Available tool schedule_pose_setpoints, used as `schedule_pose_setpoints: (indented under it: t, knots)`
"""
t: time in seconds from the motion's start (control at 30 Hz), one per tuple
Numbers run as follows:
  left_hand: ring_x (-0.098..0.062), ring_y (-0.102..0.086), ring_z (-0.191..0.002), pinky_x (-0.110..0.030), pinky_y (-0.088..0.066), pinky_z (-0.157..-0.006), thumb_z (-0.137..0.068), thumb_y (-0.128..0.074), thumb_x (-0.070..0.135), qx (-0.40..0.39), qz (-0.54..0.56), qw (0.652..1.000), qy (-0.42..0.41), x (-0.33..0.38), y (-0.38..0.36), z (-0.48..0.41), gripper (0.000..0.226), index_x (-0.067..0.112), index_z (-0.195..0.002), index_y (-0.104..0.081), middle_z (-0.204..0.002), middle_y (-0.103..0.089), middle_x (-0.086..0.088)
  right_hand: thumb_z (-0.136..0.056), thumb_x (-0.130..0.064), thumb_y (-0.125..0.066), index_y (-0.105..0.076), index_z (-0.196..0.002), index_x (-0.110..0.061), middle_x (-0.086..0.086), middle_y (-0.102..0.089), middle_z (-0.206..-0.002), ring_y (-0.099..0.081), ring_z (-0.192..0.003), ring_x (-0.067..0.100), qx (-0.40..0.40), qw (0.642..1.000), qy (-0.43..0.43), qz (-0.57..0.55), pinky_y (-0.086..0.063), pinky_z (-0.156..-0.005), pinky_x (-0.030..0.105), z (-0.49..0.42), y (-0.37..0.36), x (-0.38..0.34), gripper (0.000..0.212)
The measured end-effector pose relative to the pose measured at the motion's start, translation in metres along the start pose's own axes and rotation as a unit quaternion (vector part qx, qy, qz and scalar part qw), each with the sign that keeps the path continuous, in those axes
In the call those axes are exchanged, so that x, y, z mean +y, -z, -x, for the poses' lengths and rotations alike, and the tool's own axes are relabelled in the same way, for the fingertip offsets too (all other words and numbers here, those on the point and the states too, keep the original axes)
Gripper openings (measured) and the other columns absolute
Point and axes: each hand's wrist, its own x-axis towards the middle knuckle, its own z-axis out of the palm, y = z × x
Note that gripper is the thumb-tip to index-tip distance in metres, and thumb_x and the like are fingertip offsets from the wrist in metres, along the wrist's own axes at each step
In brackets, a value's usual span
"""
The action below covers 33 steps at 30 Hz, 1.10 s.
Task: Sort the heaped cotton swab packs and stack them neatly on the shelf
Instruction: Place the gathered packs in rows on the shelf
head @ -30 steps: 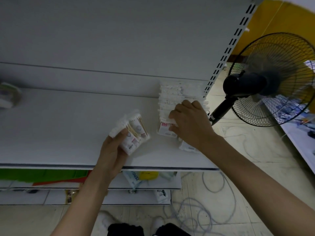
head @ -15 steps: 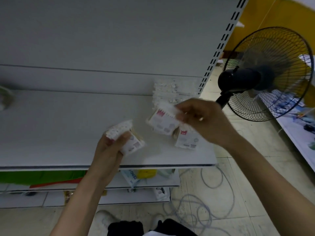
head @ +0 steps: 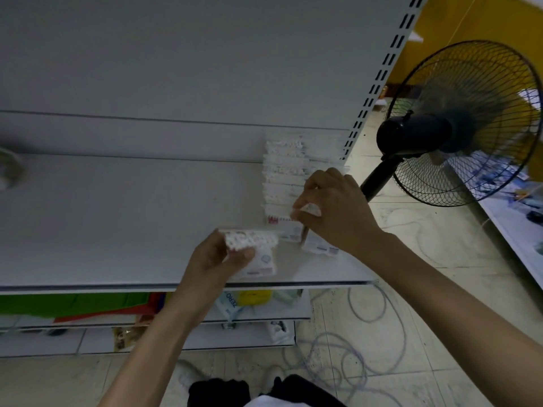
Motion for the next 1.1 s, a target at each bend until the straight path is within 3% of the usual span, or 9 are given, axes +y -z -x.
schedule_pose_setpoints:
  t: [0.13, 0.23, 0.33, 0.43, 0.53, 0.67, 0.8, 0.93, 1.1]
  knots:
    - [-0.005, -0.066, -0.086, -0.016, -0.05, -0.079, -0.078, -0.073, 0.003, -0.003, -0.131, 0.989, -0.071, -0.013, -0.021, -0.003, 0.026, 0.024, -0.091, -0.065, -0.088, -0.072, 0.013, -0.084, -0.029, -0.067, -0.072, -0.097, -0.015, 0.003, -0.063, -0.089, -0.057, -0.083, 0.023, 0.144, 0.987, -0.053, -0.057, -0.038, -0.07, 0.029, 0.022, 0.003, 0.004, 0.021]
    - [-0.002, -0.063, -0.081, -0.013, -0.049, -0.072, -0.076, -0.078, 0.008, 0.059, -0.143, 0.985, -0.083, -0.022, -0.033, -0.014, 0.033, 0.029, -0.093, -0.059, -0.09, -0.069, 0.01, -0.088, -0.019, -0.066, -0.064, -0.104, -0.019, -0.001, -0.061, -0.095, -0.057, -0.086, 0.013, 0.258, 0.925, -0.202, -0.195, -0.044, -0.074, 0.023, 0.059, -0.001, -0.007, 0.017]
    - [0.001, -0.062, -0.083, -0.013, -0.05, -0.071, -0.074, -0.081, 0.014, 0.093, -0.16, 0.979, -0.083, -0.031, -0.038, -0.025, 0.041, 0.031, -0.098, -0.053, -0.099, -0.064, 0.005, -0.082, -0.021, -0.073, -0.054, -0.109, -0.026, -0.008, -0.06, -0.101, -0.056, -0.087, 0.004, 0.242, 0.846, -0.37, -0.297, -0.045, -0.07, 0.022, 0.091, -0.018, -0.017, 0.032]
    - [-0.006, -0.058, -0.103, -0.017, -0.05, -0.084, -0.071, -0.081, 0.028, 0.102, -0.19, 0.972, -0.089, -0.04, -0.036, -0.034, 0.061, 0.028, -0.12, -0.044, -0.121, -0.053, 0.001, -0.076, -0.025, -0.078, -0.054, -0.11, -0.027, -0.01, -0.06, -0.101, -0.056, -0.092, 0.001, 0.176, 0.814, -0.433, -0.345, -0.043, -0.074, 0.014, 0.104, -0.035, -0.015, 0.041]
    - [-0.008, -0.045, -0.127, -0.024, -0.04, -0.103, -0.075, -0.077, 0.042, 0.048, -0.225, 0.968, -0.1, -0.043, -0.035, -0.041, 0.081, 0.023, -0.14, -0.031, -0.139, -0.041, 0.009, -0.078, -0.022, -0.077, -0.057, -0.095, -0.033, -0.01, -0.064, -0.094, -0.06, -0.089, 0.003, 0.155, 0.829, -0.417, -0.339, -0.044, -0.073, 0.013, 0.102, -0.044, -0.007, 0.029]
    - [0.012, -0.044, -0.122, -0.006, -0.035, -0.096, -0.086, -0.06, 0.043, -0.015, -0.27, 0.951, -0.147, -0.045, -0.039, -0.042, 0.072, 0.019, -0.147, -0.03, -0.137, -0.048, 0.019, -0.078, -0.019, -0.077, -0.057, -0.085, -0.033, -0.013, -0.063, -0.085, -0.061, -0.081, 0.002, 0.155, 0.862, -0.376, -0.302, -0.044, -0.068, 0.01, 0.101, -0.046, 0.006, 0.025]
    - [0.002, -0.046, -0.124, -0.006, -0.036, -0.096, -0.087, -0.048, 0.058, 0.001, -0.317, 0.934, -0.164, -0.052, -0.037, -0.041, 0.07, 0.023, -0.146, -0.032, -0.139, -0.049, 0.014, -0.079, -0.016, -0.076, -0.059, -0.09, -0.026, -0.009, -0.064, -0.085, -0.06, -0.08, 0.004, 0.162, 0.873, -0.348, -0.301, -0.046, -0.069, 0.014, 0.106, -0.054, 0.014, 0.022]
    - [-0.007, -0.047, -0.126, -0.021, -0.039, -0.1, -0.089, -0.046, 0.058, 0.014, -0.338, 0.923, -0.182, -0.057, -0.041, -0.04, 0.069, 0.02, -0.145, -0.035, -0.139, -0.049, 0.007, -0.082, -0.014, -0.073, -0.063, -0.098, -0.018, -0.003, -0.065, -0.087, -0.058, -0.079, 0.002, 0.175, 0.87, -0.34, -0.31, -0.044, -0.07, 0.008, 0.108, -0.059, 0.017, 0.019]
    - [-0.012, -0.046, -0.129, -0.027, -0.038, -0.104, -0.091, -0.042, 0.06, 0.014, -0.366, 0.91, -0.196, -0.061, -0.041, -0.039, 0.067, 0.021, -0.145, -0.036, -0.141, -0.047, 0.005, -0.084, -0.012, -0.071, -0.065, -0.101, -0.01, -0.002, -0.064, -0.087, -0.056, -0.079, -0.005, 0.153, 0.873, -0.336, -0.32, -0.041, -0.069, 0.005, 0.109, -0.057, 0.023, 0.019]
